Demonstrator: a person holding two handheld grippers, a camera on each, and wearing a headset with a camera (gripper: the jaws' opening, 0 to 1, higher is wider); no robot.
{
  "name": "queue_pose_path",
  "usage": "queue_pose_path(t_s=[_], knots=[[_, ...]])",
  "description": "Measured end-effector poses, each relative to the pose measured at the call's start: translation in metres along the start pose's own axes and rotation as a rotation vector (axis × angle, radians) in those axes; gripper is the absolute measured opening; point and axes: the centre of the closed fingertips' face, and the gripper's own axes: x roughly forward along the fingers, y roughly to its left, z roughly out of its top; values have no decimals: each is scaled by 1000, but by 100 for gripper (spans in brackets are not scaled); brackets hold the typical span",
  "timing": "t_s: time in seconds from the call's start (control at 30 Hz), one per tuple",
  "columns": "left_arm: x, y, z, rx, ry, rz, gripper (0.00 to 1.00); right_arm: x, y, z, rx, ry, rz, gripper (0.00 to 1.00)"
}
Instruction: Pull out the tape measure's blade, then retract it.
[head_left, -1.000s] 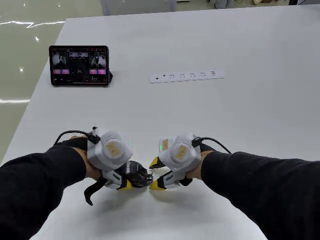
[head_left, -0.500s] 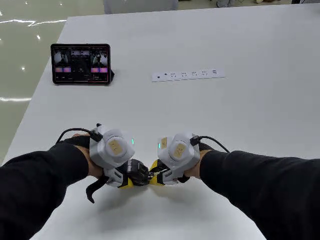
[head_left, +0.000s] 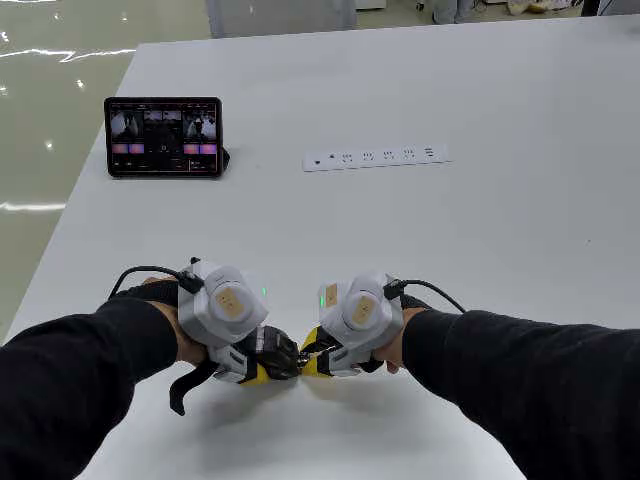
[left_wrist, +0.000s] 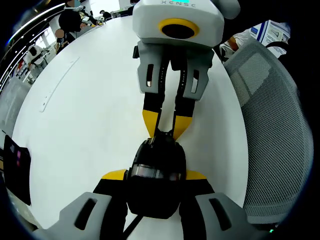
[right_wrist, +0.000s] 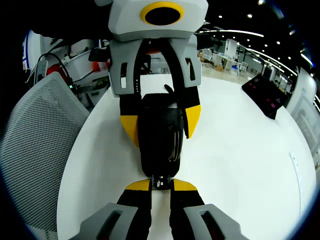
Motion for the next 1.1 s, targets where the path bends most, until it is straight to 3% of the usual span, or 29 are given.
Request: queue_pose_path(t_s=[0.1,0.27,1.1], knots=[[0,0,1,-5,-6,-3,35,0,0,0,-6,5,1,9],[0,0,1,-2,-8,-7,35,-6,-3,-7,44,12,19,9],[1,1,1,6,0,-4,35,-21,-3,-22,61,33,21,10]])
